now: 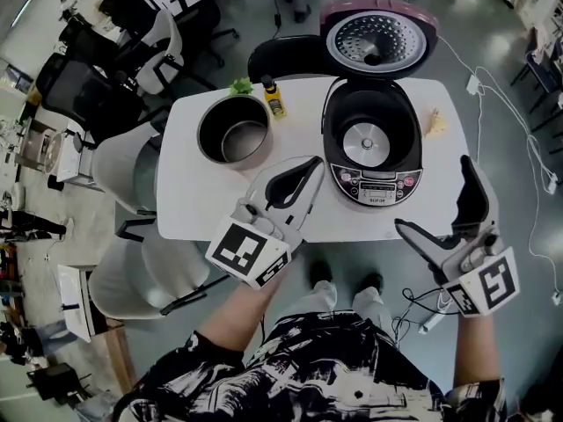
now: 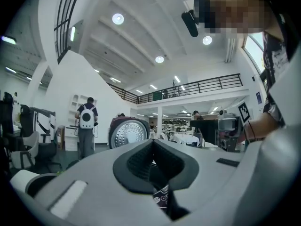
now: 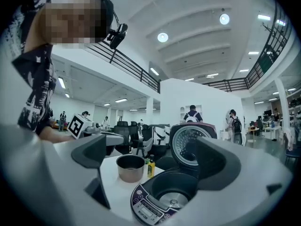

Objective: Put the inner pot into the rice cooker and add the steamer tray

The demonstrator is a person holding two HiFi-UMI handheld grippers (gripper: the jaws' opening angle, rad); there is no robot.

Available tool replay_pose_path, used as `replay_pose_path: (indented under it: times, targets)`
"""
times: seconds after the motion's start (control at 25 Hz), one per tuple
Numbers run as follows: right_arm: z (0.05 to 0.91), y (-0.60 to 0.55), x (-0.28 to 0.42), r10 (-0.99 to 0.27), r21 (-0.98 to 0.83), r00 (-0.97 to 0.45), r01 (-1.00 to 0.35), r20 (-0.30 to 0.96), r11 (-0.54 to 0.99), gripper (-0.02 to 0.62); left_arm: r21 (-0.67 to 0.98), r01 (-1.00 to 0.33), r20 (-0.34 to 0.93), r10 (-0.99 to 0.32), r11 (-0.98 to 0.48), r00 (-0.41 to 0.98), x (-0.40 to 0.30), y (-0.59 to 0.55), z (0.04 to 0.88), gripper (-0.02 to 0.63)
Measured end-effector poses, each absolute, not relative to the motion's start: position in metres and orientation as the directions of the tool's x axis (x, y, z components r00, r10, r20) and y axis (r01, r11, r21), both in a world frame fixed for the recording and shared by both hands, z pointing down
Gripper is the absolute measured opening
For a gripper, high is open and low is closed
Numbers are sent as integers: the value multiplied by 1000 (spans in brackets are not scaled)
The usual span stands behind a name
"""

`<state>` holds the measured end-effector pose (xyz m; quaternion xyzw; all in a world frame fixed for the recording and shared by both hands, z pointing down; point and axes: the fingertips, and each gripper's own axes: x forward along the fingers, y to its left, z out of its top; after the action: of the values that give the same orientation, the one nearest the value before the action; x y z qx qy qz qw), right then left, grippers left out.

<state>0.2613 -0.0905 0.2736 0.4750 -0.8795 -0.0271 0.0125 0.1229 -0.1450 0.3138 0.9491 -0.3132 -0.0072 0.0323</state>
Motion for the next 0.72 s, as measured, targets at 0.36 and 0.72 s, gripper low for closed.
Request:
replay_pose_path:
  times: [0.36, 0.72]
  targets:
    - [274, -115, 266, -713, 53, -700, -714, -36, 698, 550, 4, -747, 26, -747, -665, 665, 112, -157, 298, 5]
    - [273, -118, 278, -634, 39, -772, -635, -45, 771, 550, -2, -812, 22, -812, -583, 583, 127, -148, 288, 5]
